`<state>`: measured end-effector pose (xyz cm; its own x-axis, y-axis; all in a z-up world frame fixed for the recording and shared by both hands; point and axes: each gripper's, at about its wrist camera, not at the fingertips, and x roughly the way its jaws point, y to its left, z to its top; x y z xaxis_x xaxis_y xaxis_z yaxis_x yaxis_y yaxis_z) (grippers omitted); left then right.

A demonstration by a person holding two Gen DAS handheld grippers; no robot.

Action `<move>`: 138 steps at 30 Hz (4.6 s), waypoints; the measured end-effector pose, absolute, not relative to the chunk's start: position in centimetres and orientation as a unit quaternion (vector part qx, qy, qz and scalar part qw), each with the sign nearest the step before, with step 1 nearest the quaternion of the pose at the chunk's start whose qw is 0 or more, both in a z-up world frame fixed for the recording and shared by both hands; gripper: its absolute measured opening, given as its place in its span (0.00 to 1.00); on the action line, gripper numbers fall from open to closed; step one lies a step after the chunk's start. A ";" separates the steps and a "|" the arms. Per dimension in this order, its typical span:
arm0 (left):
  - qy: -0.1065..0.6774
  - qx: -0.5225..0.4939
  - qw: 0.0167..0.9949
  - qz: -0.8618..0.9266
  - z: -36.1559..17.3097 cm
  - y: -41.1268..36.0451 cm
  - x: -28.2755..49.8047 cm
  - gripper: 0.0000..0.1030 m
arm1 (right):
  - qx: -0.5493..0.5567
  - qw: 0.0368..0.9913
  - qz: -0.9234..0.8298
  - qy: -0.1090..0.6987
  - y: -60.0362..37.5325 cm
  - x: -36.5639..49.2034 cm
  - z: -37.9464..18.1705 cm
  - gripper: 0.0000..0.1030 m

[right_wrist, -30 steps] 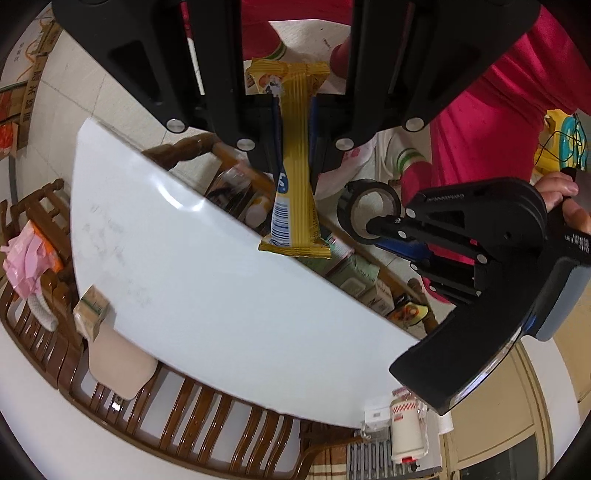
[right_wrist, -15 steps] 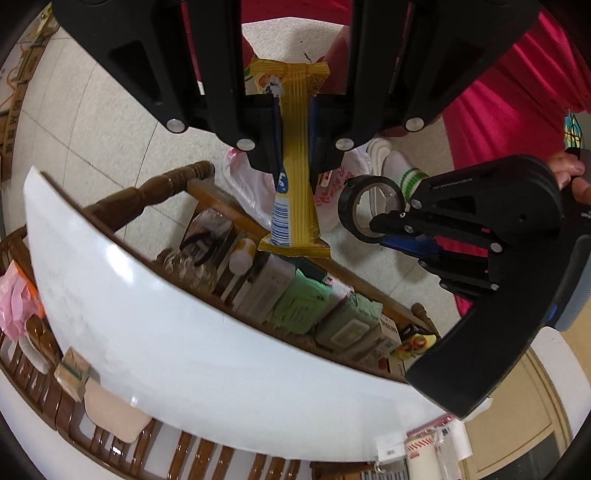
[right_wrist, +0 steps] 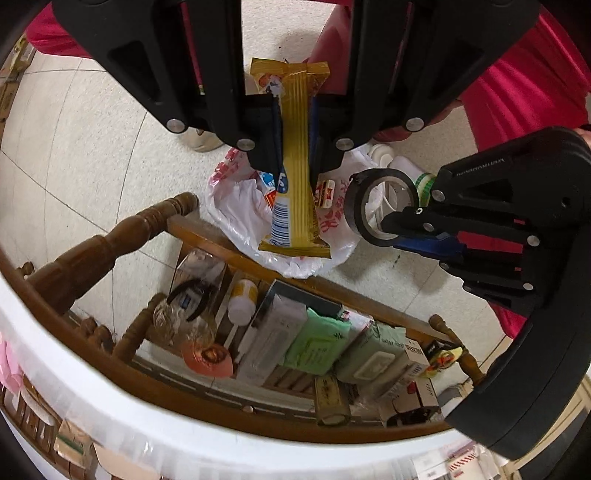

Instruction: Collect trash

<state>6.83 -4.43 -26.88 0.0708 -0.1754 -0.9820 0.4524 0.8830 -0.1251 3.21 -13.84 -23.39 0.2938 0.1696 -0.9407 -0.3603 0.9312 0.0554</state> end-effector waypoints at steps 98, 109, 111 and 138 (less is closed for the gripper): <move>0.681 0.105 0.723 -0.043 -34.3 -3.0 10.4 0.76 | 0.053 0.786 0.046 0.614 -17.0 4.8 -30.1 0.78; 0.546 0.074 0.834 -0.027 -21.8 -1.8 6.2 0.82 | 0.041 0.887 0.041 0.458 -16.5 -0.6 -17.6 0.87; 0.512 0.076 0.855 -0.024 -19.2 -2.1 5.3 0.83 | 0.047 0.898 0.037 0.435 -16.6 -1.6 -15.7 0.88; 0.239 0.021 0.970 -0.024 2.1 -1.2 -5.9 0.92 | 0.005 0.986 -0.098 0.133 -16.9 -14.2 4.0 0.93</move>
